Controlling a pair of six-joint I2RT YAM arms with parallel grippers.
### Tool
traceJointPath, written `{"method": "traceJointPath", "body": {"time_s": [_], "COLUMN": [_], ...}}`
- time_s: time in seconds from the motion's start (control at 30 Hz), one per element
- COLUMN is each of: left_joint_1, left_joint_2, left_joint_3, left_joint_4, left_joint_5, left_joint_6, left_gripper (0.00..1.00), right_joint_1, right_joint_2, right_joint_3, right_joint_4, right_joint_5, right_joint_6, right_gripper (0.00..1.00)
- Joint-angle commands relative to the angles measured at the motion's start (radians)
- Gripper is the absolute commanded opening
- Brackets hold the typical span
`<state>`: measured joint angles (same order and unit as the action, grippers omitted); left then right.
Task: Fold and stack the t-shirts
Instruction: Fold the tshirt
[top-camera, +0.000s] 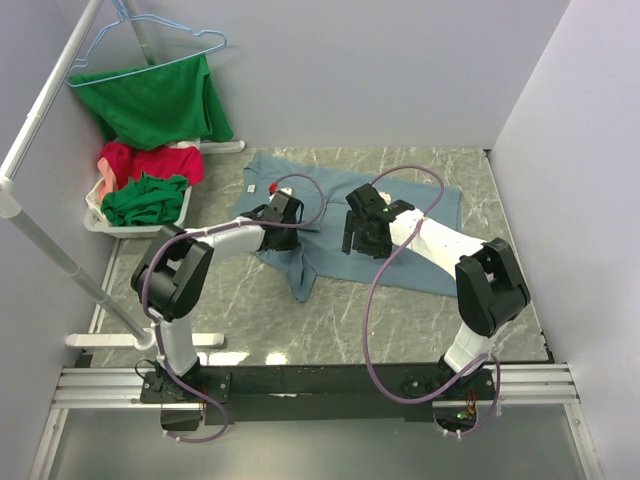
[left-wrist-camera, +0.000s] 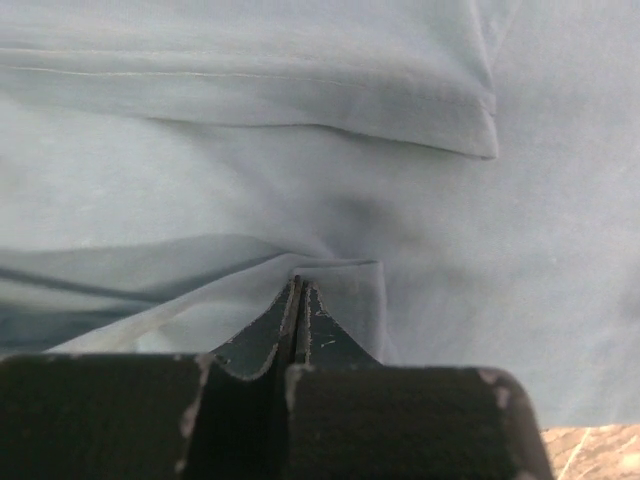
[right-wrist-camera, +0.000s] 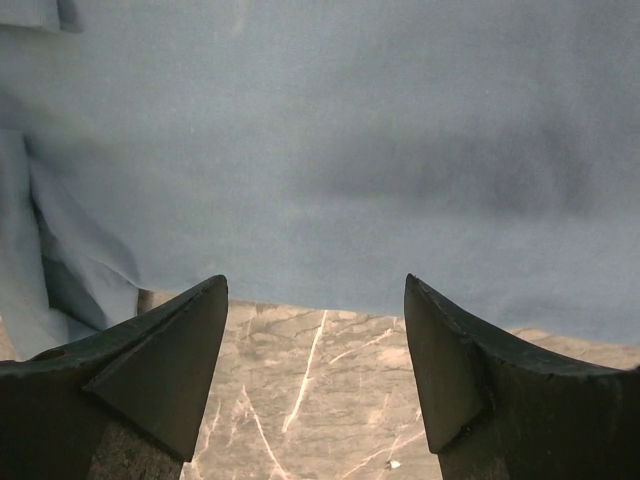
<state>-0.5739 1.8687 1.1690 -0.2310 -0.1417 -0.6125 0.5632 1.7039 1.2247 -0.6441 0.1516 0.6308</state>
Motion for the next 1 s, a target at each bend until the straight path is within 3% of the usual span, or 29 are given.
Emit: {"method": "traceJointPath", "body": {"time_s": [0.0, 0.17, 0.3, 0.37, 0.47, 0.57, 0.97], "left_joint_1": [0.002, 0.002, 0.002, 0.002, 0.002, 0.000, 0.000], "left_joint_2": [-0.163, -0.311, -0.356, -0.326, -0.260, -0.220, -0.049], "left_joint_3": [-0.003, -0.049, -0.066, -0.040, 0.007, 0.018, 0.058], "left_joint_4": [-0.025, -0.051, -0.057, -0.080, -0.111, -0.085, -0.028], "left_joint_5": [-0.111, -0.185, -0.159, -0.124, -0.101, -0.069, 0.002], "left_joint_6": [-0.015, -0.049, -0.041, -0.024, -0.016, -0.015, -0.026], "left_gripper": [0.01, 0.01, 0.01, 0.04, 0.24, 0.34, 0.36], "right_joint_1": [0.006, 0.006, 0.004, 0.006, 0.004, 0.004, 0.004], "right_joint_2": [-0.033, -0.038, -0.038, -0.039, -0.040, -0.038, -0.032], "right_joint_3": [0.009, 0.009, 0.013, 0.012, 0.015, 0.018, 0.018], "right_joint_4": [-0.006, -0.006, -0.008, -0.009, -0.011, -0.014, -0.014], "right_joint_5": [0.036, 0.032, 0.028, 0.029, 0.031, 0.032, 0.032], "right_joint_6": [0.003, 0.010, 0.009, 0.009, 0.007, 0.006, 0.001], "right_gripper": [0.78, 0.78, 0.78, 0.78, 0.78, 0.78, 0.78]}}
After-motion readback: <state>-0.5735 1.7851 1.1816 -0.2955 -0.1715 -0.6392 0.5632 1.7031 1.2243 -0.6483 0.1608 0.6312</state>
